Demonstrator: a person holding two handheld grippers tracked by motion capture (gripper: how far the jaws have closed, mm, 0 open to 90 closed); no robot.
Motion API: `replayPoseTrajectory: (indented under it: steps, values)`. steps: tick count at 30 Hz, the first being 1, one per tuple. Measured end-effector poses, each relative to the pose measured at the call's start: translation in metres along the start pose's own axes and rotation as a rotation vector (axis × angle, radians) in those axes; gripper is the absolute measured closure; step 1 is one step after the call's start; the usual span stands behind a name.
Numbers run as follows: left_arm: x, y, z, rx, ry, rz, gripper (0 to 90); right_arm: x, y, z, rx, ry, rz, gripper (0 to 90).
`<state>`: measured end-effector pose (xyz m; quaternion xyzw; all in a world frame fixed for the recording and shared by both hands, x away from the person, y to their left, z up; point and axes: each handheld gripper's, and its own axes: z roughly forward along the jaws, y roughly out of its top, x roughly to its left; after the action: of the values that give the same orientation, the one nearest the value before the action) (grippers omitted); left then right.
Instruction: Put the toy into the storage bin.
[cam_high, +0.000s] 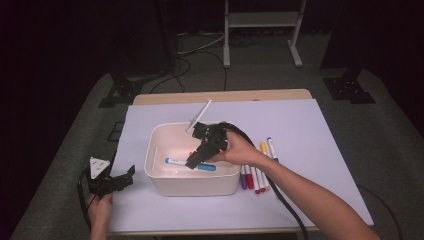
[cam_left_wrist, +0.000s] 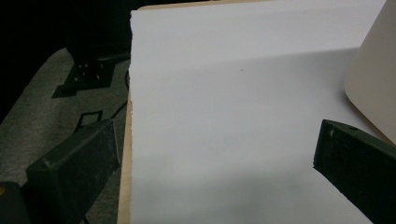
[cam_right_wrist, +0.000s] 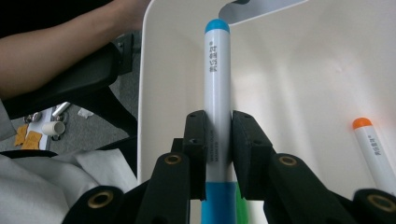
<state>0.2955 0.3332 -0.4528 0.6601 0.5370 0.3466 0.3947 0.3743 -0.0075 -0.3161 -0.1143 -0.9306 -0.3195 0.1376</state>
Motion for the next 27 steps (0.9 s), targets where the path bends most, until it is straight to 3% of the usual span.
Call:
replayPoseTrajectory:
  steps: [6,27]
  values:
    - [0.000,0.000,0.000,0.007,-0.002,0.001,0.0,-0.002,0.000,0.011,0.020,0.011,-0.005,75.5]
    - [0.000,0.000,0.000,0.000,-0.004,0.001,0.0,-0.004,0.003,0.037,0.108,-0.015,-0.023,74.9]
